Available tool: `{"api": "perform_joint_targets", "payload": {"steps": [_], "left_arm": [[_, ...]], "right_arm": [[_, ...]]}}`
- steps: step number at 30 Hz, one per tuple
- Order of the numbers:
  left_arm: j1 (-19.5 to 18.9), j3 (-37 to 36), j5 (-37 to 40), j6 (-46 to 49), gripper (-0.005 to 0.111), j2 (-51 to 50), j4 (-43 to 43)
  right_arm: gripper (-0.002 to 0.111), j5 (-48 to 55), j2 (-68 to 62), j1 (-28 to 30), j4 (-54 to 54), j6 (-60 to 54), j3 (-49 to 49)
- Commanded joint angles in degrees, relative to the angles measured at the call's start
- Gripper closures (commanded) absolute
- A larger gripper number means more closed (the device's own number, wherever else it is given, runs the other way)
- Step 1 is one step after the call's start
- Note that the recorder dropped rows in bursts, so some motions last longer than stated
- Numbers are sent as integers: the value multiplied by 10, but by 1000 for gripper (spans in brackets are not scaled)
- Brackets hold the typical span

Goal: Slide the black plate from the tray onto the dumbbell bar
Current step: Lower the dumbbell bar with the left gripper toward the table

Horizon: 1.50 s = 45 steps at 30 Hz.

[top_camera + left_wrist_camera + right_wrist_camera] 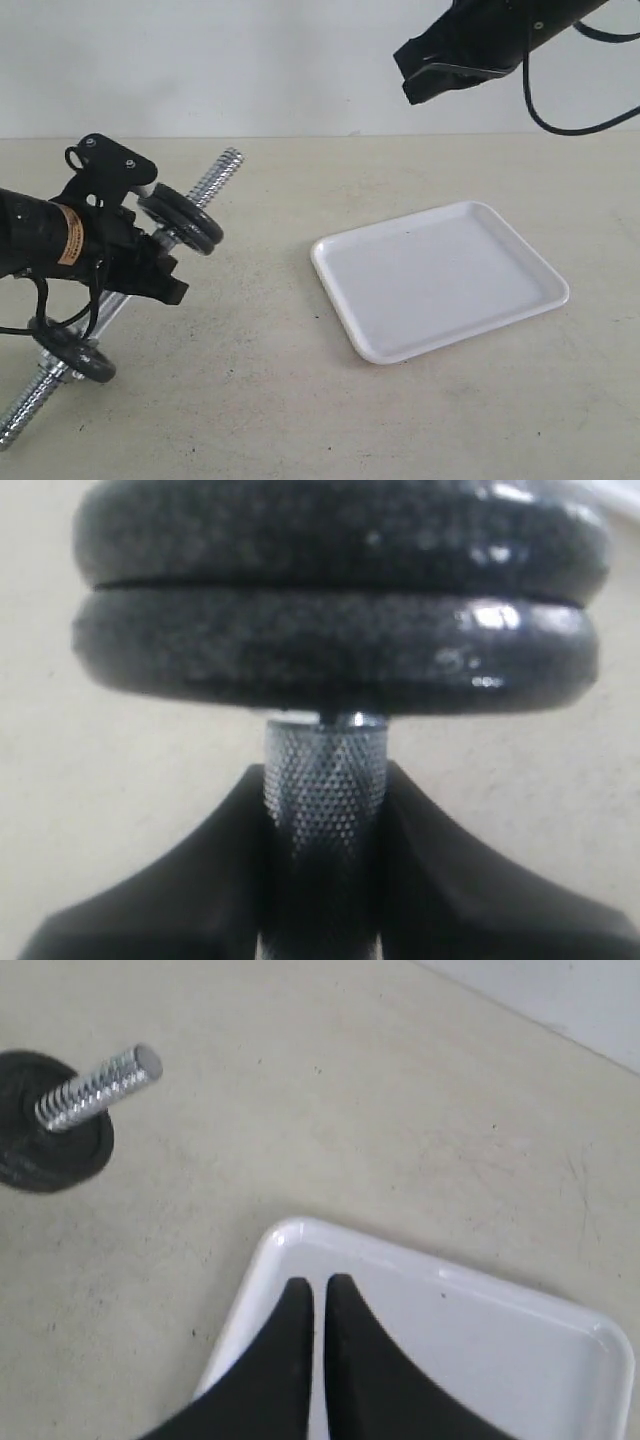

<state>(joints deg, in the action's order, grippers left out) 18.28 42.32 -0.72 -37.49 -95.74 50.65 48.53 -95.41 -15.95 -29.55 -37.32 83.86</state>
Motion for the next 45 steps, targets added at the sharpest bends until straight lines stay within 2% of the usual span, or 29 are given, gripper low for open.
{"api": "perform_joint_targets", "payload": {"steps": [1, 10, 15, 19, 24, 32, 37, 41, 45], "left_arm": [[1, 23, -278, -21, 102, 34, -37], [1, 23, -176, -21, 102, 34, -107], [1, 23, -132, -45, 102, 24, -108], [1, 23, -126, -53, 102, 1, -108], [1, 23, -106, -94, 102, -37, -108], [1, 23, -24, -189, 102, -38, -138], [3, 23, -27, -312, 102, -38, -138], [14, 23, -35, -361, 102, -40, -137], [34, 23, -83, -409, 102, -54, -138]], "right_arm": [[109, 66, 40, 0, 46, 10, 1], [109, 107, 109, 0, 107, 57, 1], [109, 168, 141, 0, 104, 64, 1], [109, 198, 166, 0, 108, 70, -6], [109, 183, 234, 0, 166, 87, -71], [109, 162, 316, 0, 149, 115, -146], [109, 147, 357, 0, 149, 115, -204], [109, 133, 375, 0, 149, 115, -232], [109, 125, 380, 0, 147, 115, -248]]}}
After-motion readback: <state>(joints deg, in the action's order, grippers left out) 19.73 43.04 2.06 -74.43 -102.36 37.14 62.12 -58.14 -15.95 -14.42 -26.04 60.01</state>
